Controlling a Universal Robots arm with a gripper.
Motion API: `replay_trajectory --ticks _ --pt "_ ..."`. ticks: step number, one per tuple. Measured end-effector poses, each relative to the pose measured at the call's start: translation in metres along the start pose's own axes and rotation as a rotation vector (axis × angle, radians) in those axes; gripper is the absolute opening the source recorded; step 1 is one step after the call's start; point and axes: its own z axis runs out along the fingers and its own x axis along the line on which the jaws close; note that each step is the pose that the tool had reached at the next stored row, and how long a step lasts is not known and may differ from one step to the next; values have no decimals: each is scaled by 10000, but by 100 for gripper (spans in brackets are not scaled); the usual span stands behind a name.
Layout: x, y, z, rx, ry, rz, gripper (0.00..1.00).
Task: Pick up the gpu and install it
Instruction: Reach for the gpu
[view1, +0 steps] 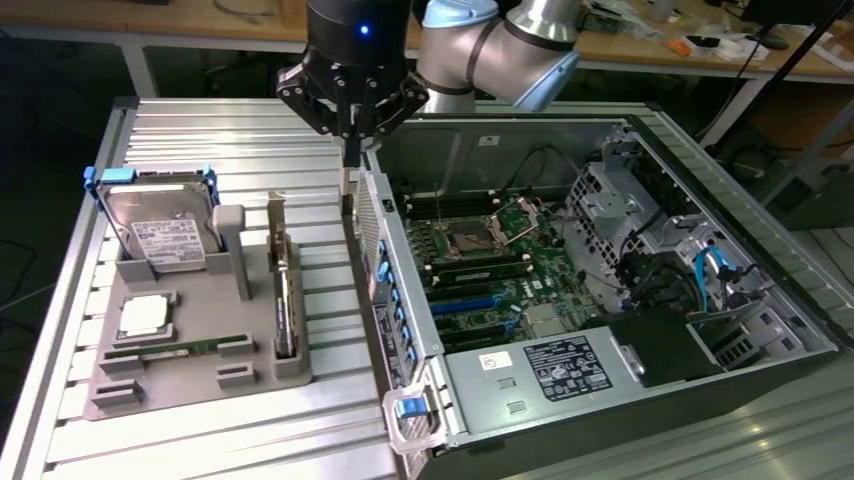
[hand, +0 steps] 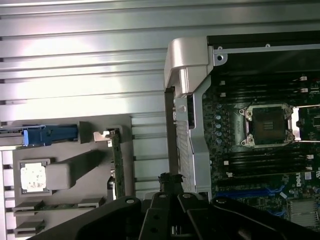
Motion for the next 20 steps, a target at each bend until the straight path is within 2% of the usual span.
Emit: replay_trajectory --ticks 20 --pt "134 -1 0 -1 0 -14 11"
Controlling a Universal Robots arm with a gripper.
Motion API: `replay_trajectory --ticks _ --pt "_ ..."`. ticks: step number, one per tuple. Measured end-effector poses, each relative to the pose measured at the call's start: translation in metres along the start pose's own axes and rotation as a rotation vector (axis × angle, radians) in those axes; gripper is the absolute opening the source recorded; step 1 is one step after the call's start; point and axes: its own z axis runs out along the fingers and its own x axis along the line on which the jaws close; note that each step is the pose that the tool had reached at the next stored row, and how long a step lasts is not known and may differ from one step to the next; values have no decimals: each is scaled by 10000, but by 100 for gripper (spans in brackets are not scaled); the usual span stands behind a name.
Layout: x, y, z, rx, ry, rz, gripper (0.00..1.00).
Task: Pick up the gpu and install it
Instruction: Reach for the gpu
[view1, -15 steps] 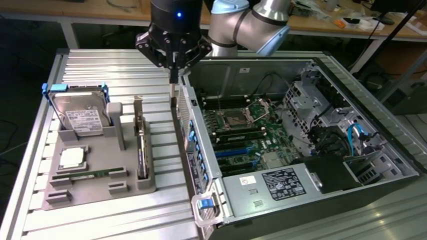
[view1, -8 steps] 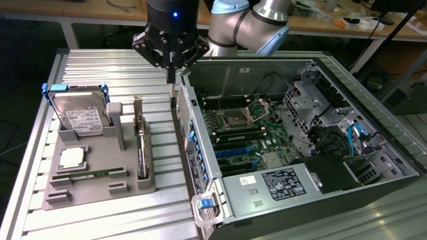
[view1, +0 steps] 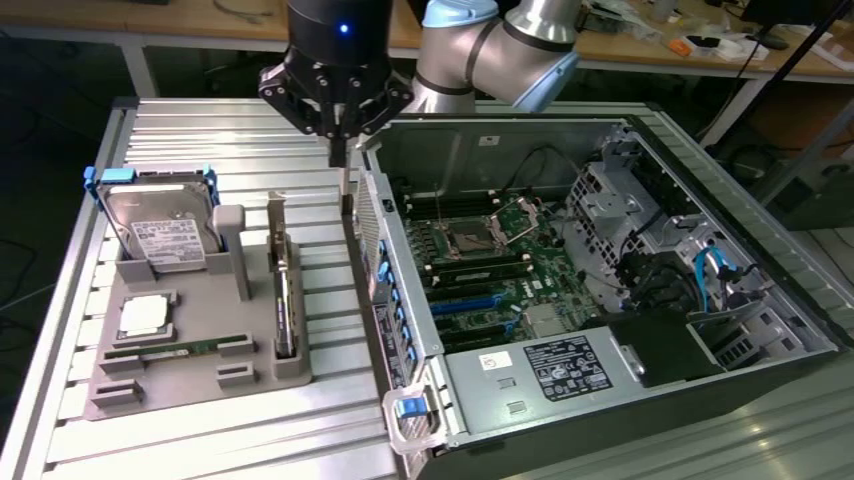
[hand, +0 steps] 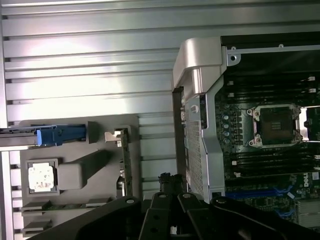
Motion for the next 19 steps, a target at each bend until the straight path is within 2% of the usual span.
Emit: replay_trajectory --ticks 19 --pt "99 -3 0 0 2 -18 11"
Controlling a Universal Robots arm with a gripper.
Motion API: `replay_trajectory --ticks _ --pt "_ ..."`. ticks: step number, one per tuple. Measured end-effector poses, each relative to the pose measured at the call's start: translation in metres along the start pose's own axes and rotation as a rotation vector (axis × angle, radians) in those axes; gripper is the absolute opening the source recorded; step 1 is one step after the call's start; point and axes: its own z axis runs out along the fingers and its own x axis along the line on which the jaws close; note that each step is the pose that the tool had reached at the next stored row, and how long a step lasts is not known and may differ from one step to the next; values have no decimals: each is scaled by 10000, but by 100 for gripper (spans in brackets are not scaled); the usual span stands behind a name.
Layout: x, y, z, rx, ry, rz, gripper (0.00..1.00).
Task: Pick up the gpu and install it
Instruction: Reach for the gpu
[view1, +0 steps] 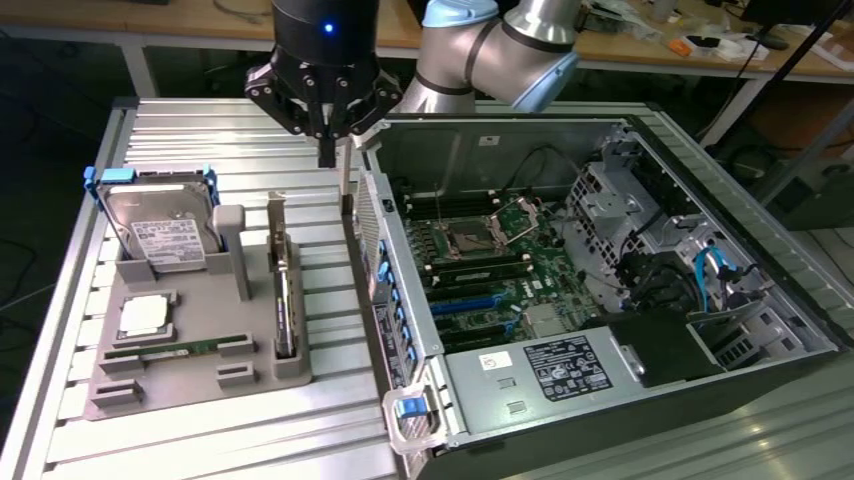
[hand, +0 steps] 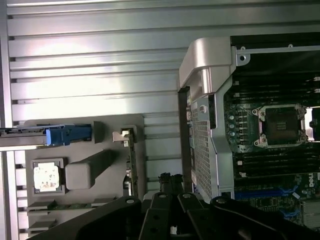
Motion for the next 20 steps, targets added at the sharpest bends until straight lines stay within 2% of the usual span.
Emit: replay_trajectory --ticks 20 --pt "171 -7 -1 0 2 -27 11"
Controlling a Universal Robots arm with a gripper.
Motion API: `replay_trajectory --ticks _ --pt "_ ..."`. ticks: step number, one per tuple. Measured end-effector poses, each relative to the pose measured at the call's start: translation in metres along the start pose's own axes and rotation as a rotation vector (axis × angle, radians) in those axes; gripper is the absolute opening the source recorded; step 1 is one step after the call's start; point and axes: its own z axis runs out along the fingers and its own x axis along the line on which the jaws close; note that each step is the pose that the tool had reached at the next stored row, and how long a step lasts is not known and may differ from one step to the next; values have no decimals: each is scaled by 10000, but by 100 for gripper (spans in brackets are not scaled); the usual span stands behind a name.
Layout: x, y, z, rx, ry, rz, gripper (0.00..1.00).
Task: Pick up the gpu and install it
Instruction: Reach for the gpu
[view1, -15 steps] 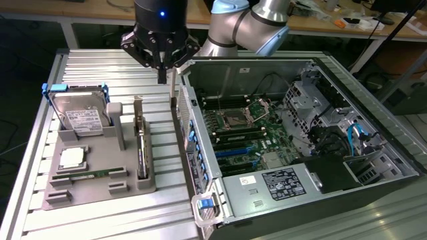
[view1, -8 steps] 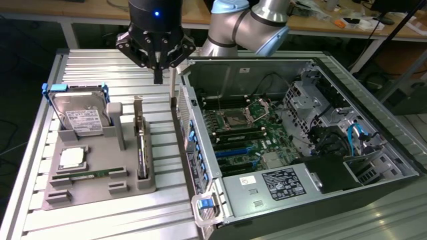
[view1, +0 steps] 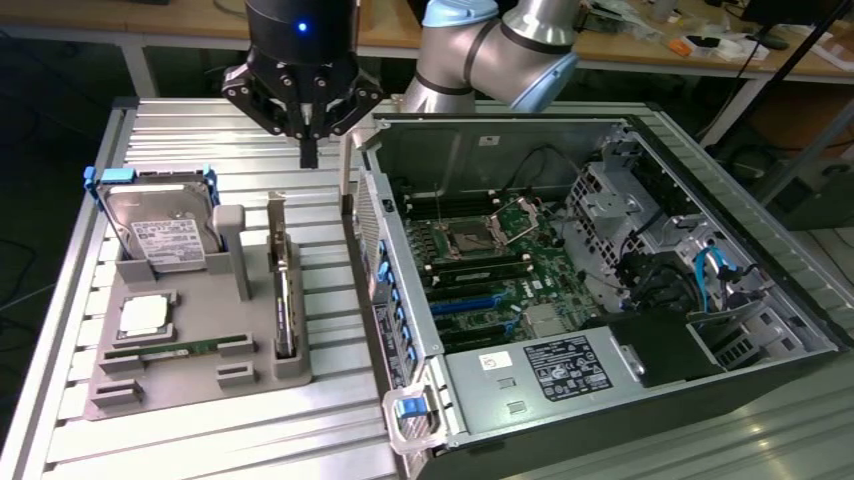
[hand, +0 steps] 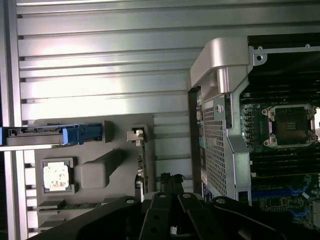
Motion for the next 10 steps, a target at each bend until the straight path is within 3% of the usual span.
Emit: replay_trajectory --ticks 10 --pt "34 -1 1 0 0 -7 11"
